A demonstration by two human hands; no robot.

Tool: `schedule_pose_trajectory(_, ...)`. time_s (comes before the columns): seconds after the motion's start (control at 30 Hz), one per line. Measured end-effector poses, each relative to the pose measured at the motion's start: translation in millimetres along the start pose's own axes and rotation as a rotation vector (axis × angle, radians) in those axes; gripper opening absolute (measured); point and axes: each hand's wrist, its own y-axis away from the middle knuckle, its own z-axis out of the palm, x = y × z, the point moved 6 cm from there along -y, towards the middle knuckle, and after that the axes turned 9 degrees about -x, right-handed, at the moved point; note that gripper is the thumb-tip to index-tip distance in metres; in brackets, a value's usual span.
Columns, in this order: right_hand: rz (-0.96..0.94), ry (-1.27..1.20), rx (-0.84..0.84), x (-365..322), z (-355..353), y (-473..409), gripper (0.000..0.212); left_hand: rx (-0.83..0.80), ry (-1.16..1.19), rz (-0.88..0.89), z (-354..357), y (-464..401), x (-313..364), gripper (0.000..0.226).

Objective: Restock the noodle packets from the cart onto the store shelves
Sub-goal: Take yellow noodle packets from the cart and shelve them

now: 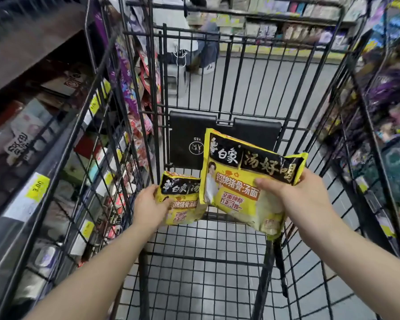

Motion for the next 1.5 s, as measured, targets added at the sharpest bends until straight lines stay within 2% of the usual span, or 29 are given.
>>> schedule_pose_trajectory(0.27,-0.027,-0.025,-0.042,-64,-40,45,0.019,-0.13,0.264,0.078,-63,48,69,0.024)
schedule_pose_trajectory(0.37,-0.03,-0.051,-0.054,-93,-65,66,0.021,-0.145,0.347,0.137,-99,74,104,0.027)
schedule_pose_trajectory(0.47,-0.025,-0.077,-0.079,-119,-88,87,0.02,-0.19,0.422,0.138,-136,98,127,0.011)
schedule_pose_trajectory(0.5,-0.023,-0.084,-0.083,-130,-98,97,0.021,-0.2,0.44,0.131,-151,107,138,0.012)
schedule_pose_trajectory(0.63,0.0,-0.095,-0.112,-158,-124,126,0.024,-0.262,0.518,0.107,-194,133,158,0.056)
schedule_pose_trajectory(0.7,0.015,-0.11,-0.12,-179,-140,145,0.035,-0.285,0.538,0.145,-216,152,182,0.061)
schedule_pose_trajectory(0.77,0.033,-0.117,-0.156,-200,-153,165,0.067,-0.305,0.568,0.194,-238,174,207,0.056)
schedule_pose_trajectory(0.83,0.038,-0.122,-0.165,-219,-168,183,0.097,-0.335,0.578,0.225,-257,195,232,0.069)
schedule_pose_trajectory(0.9,0.033,-0.136,-0.175,-236,-181,201,0.106,-0.366,0.601,0.267,-273,216,257,0.082)
schedule_pose_trajectory(1.03,-0.012,-0.145,-0.168,-274,-210,244,0.104,-0.426,0.558,0.364,-300,255,309,0.085)
schedule_pose_trajectory(1.17,-0.052,-0.145,-0.114,-304,-239,289,0.068,-0.474,0.501,0.495,-314,286,355,0.097)
schedule_pose_trajectory(1.33,-0.079,-0.141,0.054,-324,-274,348,0.041,-0.551,0.475,0.572,-317,311,395,0.104)
schedule_pose_trajectory(1.5,-0.07,-0.15,0.275,-331,-302,420,0.057,-0.701,0.461,0.637,-305,339,437,0.093)
